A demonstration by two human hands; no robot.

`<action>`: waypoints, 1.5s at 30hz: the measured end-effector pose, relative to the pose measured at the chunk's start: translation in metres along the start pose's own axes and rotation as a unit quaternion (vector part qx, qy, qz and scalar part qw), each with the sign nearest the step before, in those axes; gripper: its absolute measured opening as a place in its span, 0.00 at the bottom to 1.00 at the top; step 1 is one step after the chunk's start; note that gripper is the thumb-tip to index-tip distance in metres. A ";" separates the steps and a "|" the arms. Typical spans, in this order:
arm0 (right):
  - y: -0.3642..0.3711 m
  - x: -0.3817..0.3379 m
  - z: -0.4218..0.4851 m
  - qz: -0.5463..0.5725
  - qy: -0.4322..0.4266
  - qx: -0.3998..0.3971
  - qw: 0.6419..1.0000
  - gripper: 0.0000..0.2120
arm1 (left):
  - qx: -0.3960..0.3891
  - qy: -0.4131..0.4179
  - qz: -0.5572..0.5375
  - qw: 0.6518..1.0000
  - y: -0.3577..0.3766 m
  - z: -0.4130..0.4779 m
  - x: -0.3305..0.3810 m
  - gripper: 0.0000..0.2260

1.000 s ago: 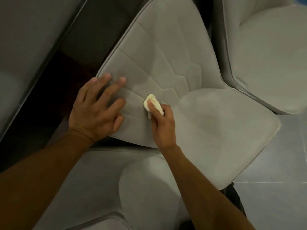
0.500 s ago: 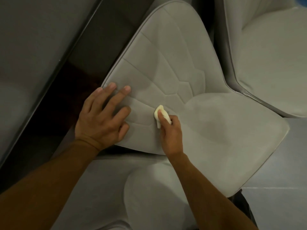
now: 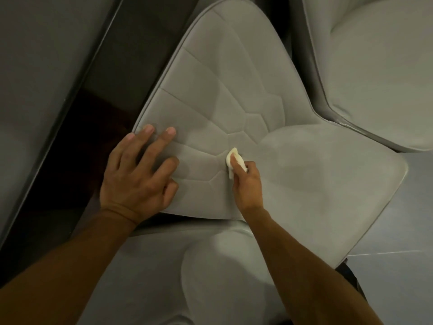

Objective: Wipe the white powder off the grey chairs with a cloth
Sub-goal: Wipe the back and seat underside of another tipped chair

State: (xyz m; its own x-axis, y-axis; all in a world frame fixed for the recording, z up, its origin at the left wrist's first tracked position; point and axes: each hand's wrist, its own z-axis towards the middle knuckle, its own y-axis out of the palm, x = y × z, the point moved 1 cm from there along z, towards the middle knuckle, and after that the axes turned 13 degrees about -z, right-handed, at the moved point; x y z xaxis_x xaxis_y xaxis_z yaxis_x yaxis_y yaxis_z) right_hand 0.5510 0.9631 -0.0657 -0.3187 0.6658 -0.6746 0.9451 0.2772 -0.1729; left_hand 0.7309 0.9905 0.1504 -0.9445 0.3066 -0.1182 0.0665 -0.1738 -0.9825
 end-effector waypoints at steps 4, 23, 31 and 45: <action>-0.005 0.008 0.019 0.009 0.108 -0.007 0.994 0.11 | -0.001 0.005 -0.005 1.000 0.002 -0.002 -0.001 0.09; -0.033 -0.055 0.024 -0.072 -0.088 0.144 0.983 0.05 | -0.001 0.002 0.001 1.000 0.003 -0.004 -0.002 0.09; -0.018 -0.059 0.025 -0.048 -0.060 0.089 0.993 0.24 | -0.002 0.004 0.007 1.000 0.004 -0.004 0.000 0.10; -0.033 -0.086 0.040 0.155 -0.033 0.096 0.983 0.22 | -0.009 0.002 0.025 1.000 0.002 -0.004 0.000 0.11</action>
State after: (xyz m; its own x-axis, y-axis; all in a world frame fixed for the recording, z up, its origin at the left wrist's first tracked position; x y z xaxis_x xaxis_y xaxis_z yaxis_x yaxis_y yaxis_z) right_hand 0.5498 0.8690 -0.0310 -0.0142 0.6491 -0.7606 0.9942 -0.0720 -0.0800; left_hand 0.7319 0.9936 0.1479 -0.9387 0.3008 -0.1682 0.1202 -0.1717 -0.9778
